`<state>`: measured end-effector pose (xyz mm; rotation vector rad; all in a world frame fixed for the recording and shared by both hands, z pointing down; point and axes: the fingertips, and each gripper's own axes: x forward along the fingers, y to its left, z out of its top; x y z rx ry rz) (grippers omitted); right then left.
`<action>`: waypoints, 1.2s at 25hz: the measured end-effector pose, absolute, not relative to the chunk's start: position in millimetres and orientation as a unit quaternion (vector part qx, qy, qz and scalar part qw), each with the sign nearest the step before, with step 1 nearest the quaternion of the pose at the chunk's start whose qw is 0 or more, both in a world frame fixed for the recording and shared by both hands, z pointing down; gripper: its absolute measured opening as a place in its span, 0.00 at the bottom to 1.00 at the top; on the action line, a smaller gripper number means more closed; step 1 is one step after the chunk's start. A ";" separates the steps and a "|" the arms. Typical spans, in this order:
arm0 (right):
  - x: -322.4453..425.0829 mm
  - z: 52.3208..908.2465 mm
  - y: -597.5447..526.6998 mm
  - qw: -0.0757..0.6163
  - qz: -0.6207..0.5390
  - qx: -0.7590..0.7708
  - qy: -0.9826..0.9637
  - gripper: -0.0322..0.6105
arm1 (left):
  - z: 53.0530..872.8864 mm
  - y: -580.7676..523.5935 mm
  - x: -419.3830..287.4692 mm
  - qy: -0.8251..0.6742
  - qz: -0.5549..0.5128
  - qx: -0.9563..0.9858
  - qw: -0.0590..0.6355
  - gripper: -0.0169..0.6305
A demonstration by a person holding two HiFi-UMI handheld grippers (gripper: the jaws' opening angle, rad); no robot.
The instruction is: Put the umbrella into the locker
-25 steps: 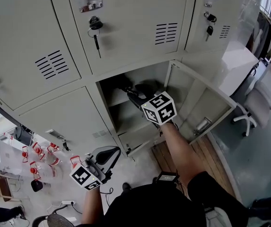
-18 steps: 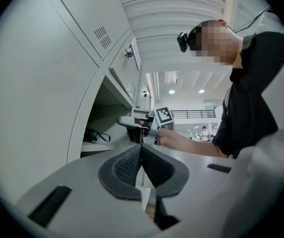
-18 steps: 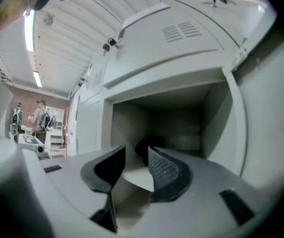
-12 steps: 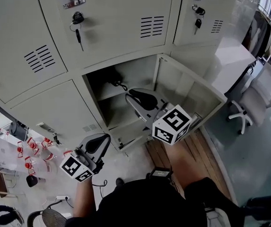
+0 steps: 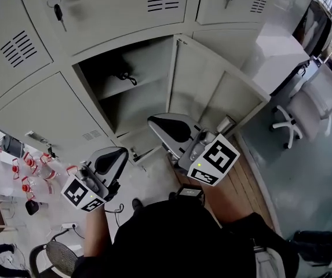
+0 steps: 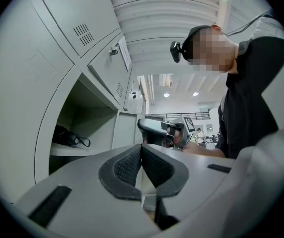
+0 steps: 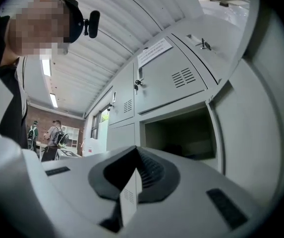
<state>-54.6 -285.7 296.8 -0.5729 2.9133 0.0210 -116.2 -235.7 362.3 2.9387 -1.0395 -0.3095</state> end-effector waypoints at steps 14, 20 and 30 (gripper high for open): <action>-0.4 352.4 -248.4 0.094 -0.026 -0.124 0.988 0.07 | 395.4 -216.4 -63.6 -0.359 -0.103 0.927 0.041 0.05; 11.8 387.7 -234.5 0.087 -0.041 -0.098 0.990 0.06 | 414.8 -201.8 -46.6 -0.374 -0.088 0.921 0.067 0.05; 12.9 416.3 -167.9 0.067 -0.040 -0.112 0.991 0.07 | 407.3 -140.9 -41.7 -0.344 -0.090 0.933 0.046 0.05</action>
